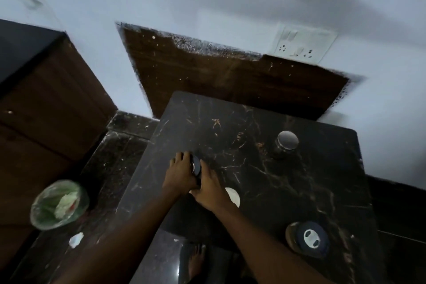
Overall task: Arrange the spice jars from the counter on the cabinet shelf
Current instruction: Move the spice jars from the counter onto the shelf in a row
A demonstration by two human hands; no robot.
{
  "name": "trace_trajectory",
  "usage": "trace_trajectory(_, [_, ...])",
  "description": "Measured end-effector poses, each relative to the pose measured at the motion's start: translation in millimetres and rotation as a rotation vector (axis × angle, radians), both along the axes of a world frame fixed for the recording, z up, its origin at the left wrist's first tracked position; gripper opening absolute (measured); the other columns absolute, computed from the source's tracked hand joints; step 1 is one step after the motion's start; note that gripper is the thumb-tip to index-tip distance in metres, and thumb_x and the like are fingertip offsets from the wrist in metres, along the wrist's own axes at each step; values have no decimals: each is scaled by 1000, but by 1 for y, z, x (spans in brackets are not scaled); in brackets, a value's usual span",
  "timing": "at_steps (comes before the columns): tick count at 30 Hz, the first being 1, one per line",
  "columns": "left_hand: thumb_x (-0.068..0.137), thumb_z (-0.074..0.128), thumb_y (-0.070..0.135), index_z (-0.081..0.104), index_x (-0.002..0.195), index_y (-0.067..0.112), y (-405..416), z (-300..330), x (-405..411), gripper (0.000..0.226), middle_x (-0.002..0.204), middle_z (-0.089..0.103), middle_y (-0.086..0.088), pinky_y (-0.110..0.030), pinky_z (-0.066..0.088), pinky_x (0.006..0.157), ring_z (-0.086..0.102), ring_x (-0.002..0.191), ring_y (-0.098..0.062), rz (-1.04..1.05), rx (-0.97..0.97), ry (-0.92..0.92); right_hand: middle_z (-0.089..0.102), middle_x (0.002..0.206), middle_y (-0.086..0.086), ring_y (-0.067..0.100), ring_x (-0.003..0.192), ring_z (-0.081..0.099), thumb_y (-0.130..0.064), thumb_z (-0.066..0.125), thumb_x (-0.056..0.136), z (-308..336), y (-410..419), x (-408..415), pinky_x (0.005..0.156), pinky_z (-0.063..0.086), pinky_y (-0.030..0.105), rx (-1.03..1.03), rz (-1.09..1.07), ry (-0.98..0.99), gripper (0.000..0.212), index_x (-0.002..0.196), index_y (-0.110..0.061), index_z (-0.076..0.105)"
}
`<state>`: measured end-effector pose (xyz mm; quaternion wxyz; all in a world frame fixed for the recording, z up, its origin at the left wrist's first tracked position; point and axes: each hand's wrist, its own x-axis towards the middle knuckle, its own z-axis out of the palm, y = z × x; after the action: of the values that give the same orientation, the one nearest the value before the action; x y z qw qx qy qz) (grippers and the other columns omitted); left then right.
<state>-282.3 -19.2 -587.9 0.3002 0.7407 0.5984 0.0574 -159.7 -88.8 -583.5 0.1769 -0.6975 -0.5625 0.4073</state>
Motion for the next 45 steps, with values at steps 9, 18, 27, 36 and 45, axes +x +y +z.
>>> trace_trajectory(9, [65, 87, 49, 32, 152, 32, 41, 132, 53, 104, 142, 48, 14, -31, 50, 106, 54, 130, -7, -102, 306, -723, 43, 149, -17, -1, 135, 46, -60, 68, 84, 128, 41, 58, 111, 46, 29, 589, -265, -63, 84, 154, -36, 29])
trace_trajectory(18, [73, 81, 38, 57, 132, 35, 60, 304, 117, 64, 129, 69, 8, -13, 55, 88, 67, 118, -9, -210, 174, -1317, 49, 142, -20, 2, 130, 53, -55, 80, 72, 303, 73, 133, 103, 54, 30, 966, -304, -9, 88, 146, -45, 34])
trace_trajectory(27, [89, 69, 29, 52, 143, 24, 98, 472, 193, 57, 139, 63, -2, -32, 53, 104, 59, 131, -18, -503, 272, -1419, 51, 134, -25, -6, 121, 55, -56, 77, 79, 470, 94, 219, 87, 53, 9, 1303, -285, -37, 75, 144, -48, 41])
trace_trajectory(36, [79, 83, 26, 61, 130, 19, 146, 561, 330, 56, 124, 70, -2, -35, 57, 92, 67, 113, -22, -292, 217, -1171, 70, 117, -7, 8, 107, 68, -44, 75, 88, 531, 142, 342, 76, 51, 8, 1099, -503, 89, 48, 126, -25, 54])
trace_trajectory(45, [75, 83, 3, 62, 119, -4, 189, 548, 413, 49, 124, 67, -19, -31, 50, 86, 63, 116, -33, -124, 349, -759, 64, 131, 7, 26, 120, 62, -21, 78, 84, 542, 179, 435, 90, 45, 26, 732, -536, -240, 45, 124, -6, 66])
